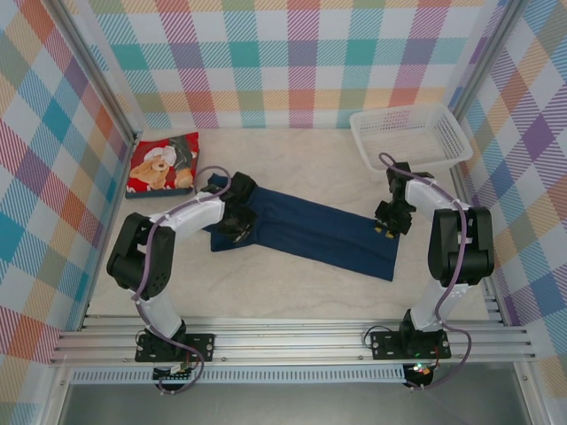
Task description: Fold and stack the t-shirts
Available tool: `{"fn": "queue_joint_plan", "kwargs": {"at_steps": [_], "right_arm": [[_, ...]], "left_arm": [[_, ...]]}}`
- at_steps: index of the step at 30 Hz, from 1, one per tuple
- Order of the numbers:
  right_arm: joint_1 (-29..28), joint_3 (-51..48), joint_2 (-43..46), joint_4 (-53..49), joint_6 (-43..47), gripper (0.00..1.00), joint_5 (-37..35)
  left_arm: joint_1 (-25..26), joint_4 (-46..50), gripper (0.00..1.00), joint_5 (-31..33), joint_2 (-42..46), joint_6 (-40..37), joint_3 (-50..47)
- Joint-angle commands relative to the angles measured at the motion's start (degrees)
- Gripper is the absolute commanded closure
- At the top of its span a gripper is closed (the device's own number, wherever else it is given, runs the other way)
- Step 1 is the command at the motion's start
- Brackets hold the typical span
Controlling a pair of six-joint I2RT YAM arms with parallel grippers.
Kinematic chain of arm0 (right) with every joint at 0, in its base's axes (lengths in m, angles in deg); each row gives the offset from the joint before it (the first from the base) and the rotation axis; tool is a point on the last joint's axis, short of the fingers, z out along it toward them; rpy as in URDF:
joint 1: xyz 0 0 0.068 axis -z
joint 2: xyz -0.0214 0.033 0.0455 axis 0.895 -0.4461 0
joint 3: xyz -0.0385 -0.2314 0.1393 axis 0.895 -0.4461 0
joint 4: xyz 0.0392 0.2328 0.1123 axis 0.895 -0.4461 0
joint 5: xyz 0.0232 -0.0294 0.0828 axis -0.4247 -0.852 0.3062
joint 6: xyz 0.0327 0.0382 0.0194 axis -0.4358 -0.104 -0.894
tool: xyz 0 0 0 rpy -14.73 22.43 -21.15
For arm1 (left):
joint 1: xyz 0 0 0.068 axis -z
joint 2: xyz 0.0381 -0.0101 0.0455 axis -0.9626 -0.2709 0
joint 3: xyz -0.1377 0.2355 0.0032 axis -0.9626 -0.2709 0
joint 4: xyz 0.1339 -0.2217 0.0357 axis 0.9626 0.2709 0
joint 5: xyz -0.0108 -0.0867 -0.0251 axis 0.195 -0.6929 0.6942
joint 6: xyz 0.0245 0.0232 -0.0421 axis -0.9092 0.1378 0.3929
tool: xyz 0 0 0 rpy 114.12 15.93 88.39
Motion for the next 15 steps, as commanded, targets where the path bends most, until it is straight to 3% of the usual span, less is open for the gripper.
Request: {"fn": "queue_joint_plan", "kwargs": {"at_steps": [1,15], "right_arm": [[-0.03,-0.86,1.54,-0.18,1.09,0.75,0.15],[0.06,1.27,-1.52,-1.06,0.73,0.75,-1.18]], "left_arm": [[0.99,-0.51,1.0,1.33,0.44,0.43,-2.01],[3.51,4.52,1.0,2.1,7.83,-0.44,-6.55]]}}
